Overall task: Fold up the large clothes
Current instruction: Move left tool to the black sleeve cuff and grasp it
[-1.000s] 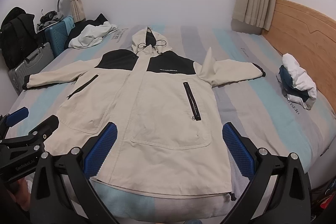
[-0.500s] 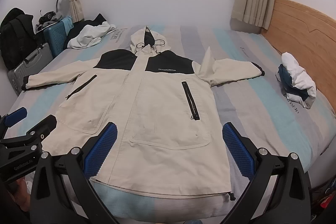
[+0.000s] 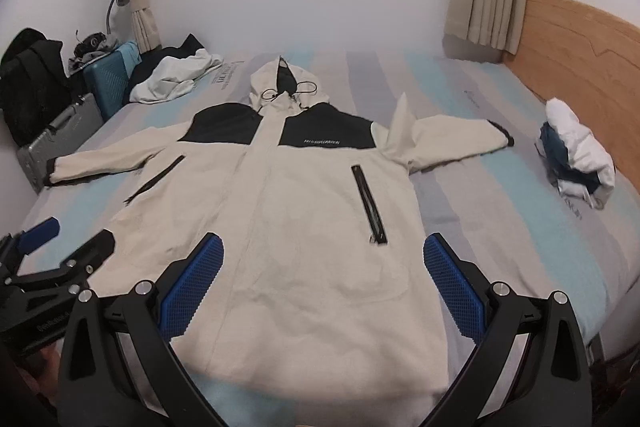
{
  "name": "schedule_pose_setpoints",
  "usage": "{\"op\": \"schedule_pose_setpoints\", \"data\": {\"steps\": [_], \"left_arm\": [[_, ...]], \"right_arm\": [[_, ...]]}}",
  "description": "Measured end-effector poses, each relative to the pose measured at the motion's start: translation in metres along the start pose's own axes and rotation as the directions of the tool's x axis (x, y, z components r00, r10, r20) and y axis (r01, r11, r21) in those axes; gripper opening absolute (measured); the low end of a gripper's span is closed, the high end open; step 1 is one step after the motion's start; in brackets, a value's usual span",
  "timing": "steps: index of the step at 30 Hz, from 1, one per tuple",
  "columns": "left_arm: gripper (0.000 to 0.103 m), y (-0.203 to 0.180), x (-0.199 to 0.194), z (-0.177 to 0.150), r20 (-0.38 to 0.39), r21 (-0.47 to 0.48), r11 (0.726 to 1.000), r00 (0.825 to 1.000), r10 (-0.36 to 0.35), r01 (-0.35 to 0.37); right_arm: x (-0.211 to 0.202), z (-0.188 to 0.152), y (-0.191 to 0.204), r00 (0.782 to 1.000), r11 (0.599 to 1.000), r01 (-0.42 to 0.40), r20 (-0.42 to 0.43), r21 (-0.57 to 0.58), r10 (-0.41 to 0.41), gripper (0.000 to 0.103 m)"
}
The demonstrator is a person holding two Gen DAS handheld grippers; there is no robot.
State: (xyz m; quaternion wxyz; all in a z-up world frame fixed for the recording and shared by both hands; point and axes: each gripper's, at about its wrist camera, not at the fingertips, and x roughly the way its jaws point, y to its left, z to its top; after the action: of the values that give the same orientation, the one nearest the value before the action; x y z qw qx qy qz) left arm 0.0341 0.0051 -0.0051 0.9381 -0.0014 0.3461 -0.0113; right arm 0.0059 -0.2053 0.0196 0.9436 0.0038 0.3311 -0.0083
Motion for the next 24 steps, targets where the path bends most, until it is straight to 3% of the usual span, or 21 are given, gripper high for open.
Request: {"op": "schedule_pose_setpoints", "data": {"steps": [4,6,17,21,24], "left_arm": [[0.097,0.001,0.051,0.027,-0.006,-0.012,0.999,0.999,-0.046,0.045],[0.097,0.001,0.073,0.040,-0.017,-0.021,0.999,0.999,-0.034,0.034],[0.097,-0.017,0.145,0.119,-0.146,-0.028,1.000,0.989,0.002,-0.006],[0.097,0.005,0.175,0.136,-0.200,-0.142,0.990,0.979,-0.035,0.006],[0.097,0.037,0.200,0.146,-0.199,-0.222,0.975,0.980,-0.015,-0.030]], "right_arm": [[0.048,0.019,-0.007,1.000,1.000,0.003,-0.007,0.003,-0.003,0.096],[0.076,0.032,-0.006,0.999,0.999,0.042,0.017,-0.028,-0.041,0.096],[0.163,0.120,-0.021,0.984,0.999,-0.034,-0.177,-0.015,0.030,0.096],[0.196,0.146,-0.036,0.976,0.999,-0.047,-0.213,0.007,0.047,0.096],[0.223,0.159,-0.041,0.969,0.998,-0.063,-0.239,0.014,0.065,0.096]]}}
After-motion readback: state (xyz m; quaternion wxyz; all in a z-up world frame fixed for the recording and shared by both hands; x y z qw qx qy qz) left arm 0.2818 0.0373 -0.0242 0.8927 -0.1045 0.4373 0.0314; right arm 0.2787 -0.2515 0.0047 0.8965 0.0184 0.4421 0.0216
